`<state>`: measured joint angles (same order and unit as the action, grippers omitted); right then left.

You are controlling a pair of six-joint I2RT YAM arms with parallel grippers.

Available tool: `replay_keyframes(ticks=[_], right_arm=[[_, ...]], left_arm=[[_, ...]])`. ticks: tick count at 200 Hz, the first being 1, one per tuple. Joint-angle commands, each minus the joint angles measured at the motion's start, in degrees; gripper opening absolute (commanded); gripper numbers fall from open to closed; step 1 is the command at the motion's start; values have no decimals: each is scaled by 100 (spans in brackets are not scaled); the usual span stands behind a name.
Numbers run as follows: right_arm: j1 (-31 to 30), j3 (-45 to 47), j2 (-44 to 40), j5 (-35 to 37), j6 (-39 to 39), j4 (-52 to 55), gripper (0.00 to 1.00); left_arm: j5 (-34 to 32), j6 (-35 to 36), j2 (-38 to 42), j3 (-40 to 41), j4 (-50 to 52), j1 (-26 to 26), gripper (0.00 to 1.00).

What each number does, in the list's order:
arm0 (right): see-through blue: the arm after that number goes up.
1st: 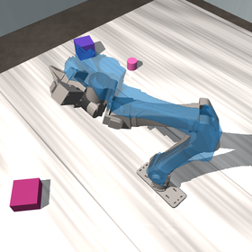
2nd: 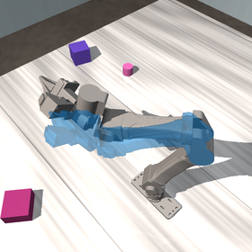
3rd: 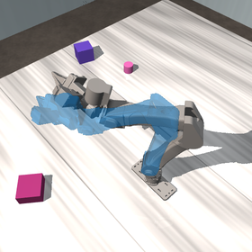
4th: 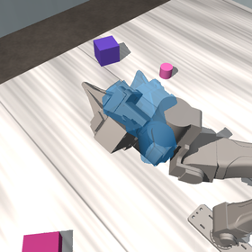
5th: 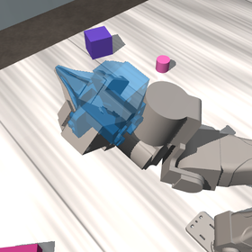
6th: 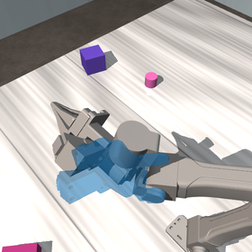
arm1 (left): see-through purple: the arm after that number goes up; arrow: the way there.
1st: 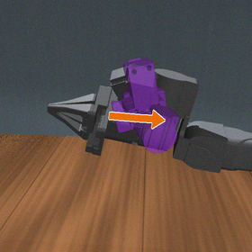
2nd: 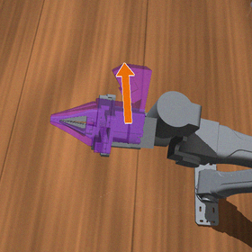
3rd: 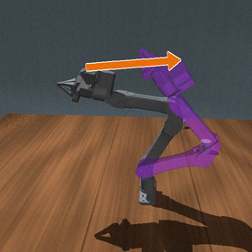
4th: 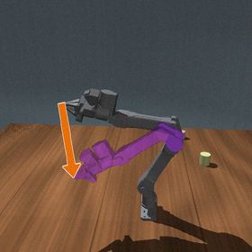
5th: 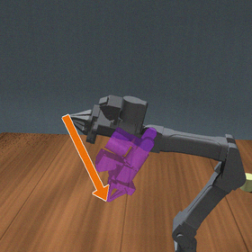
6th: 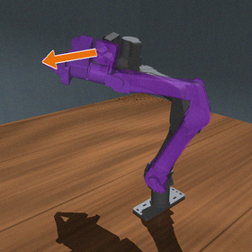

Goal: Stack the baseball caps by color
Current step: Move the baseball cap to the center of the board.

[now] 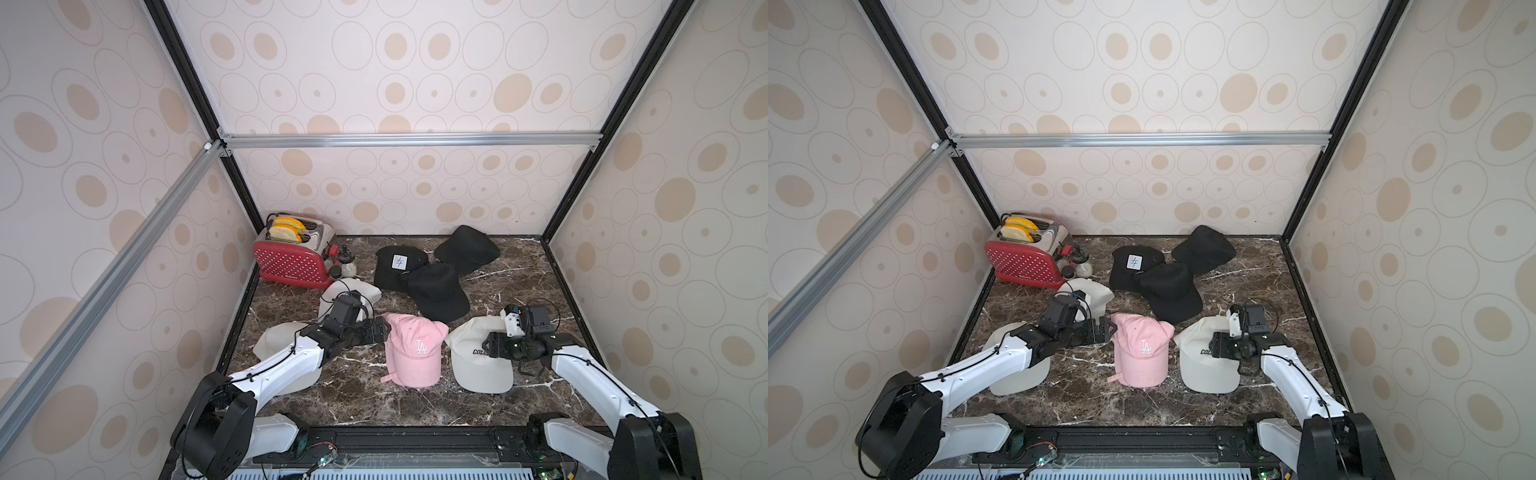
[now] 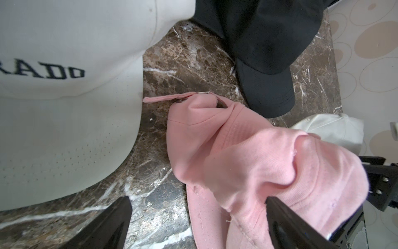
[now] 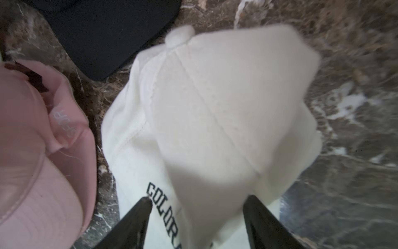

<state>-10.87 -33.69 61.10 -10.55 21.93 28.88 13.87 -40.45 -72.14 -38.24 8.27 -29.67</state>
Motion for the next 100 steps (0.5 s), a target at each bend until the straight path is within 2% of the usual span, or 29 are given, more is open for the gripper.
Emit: replay_keyframes(ticks=[1, 15, 27, 45, 64, 85, 100], right_arm=[[-11, -261, -786, 787, 28, 483, 74], [-11, -185, -1255, 642, 90, 324, 65], [-11, -179, -1369, 327, 132, 243, 54], [-11, -220, -1168, -136, 177, 216, 39], [-11, -153, -823, -113, 182, 81, 23], [-11, -1, -511, 168, 214, -172, 14], [-11, 34, -237, 107, 208, -308, 10]], left_arm=[[-310, 202, 205, -188, 271, 19, 99], [-434, 231, 277, -211, 381, 22, 99], [-499, 256, 358, -256, 484, 15, 99], [-524, 266, 571, -342, 627, 17, 99], [-827, 234, 913, -323, 610, 18, 99], [-1521, 163, 1235, -266, 740, 18, 99], [-1748, 116, 1433, -195, 751, 18, 99]])
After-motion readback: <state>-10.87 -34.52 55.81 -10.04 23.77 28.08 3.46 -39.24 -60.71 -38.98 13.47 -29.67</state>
